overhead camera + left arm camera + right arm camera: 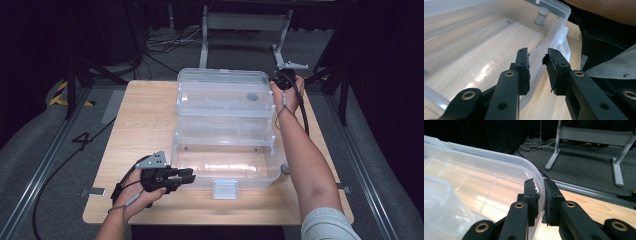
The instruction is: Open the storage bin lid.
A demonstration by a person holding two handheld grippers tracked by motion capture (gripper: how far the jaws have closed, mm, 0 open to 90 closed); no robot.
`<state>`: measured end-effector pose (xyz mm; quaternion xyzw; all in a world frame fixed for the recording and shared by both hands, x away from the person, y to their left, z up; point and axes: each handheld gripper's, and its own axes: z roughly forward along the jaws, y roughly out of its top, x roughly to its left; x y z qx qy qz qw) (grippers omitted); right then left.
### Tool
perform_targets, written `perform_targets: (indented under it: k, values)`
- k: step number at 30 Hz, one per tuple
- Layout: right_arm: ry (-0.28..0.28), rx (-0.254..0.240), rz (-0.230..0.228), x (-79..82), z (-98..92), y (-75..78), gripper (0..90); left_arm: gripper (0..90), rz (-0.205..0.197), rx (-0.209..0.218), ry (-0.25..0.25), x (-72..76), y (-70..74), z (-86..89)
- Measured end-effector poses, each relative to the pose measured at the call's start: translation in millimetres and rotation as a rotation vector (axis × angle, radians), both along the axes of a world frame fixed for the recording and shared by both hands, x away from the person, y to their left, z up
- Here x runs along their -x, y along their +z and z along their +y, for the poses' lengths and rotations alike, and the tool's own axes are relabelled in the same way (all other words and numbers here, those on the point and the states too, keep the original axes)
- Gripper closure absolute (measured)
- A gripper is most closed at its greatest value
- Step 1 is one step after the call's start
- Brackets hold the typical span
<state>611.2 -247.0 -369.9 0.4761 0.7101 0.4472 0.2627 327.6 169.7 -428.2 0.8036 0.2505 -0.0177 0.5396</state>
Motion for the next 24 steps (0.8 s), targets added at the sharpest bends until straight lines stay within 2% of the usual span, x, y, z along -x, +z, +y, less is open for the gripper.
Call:
perform_targets:
  k: [9,12,24]
  values:
    - [0.011,-0.008,0.033,-5.7,-1.7,-5.6,81.6,72.9,0.0,0.006,-0.007,-1.0,-0.6,0.4]
    - [0.012,-0.005,0.056,-8.5,-0.6,-7.2,81.6,72.9,0.003,0.006,-0.007,-1.2,-0.4,0.4]
    - [0.009,-0.011,0.075,-10.5,-0.8,-11.1,81.4,72.8,0.001,0.004,-0.008,-1.0,-0.4,0.2]
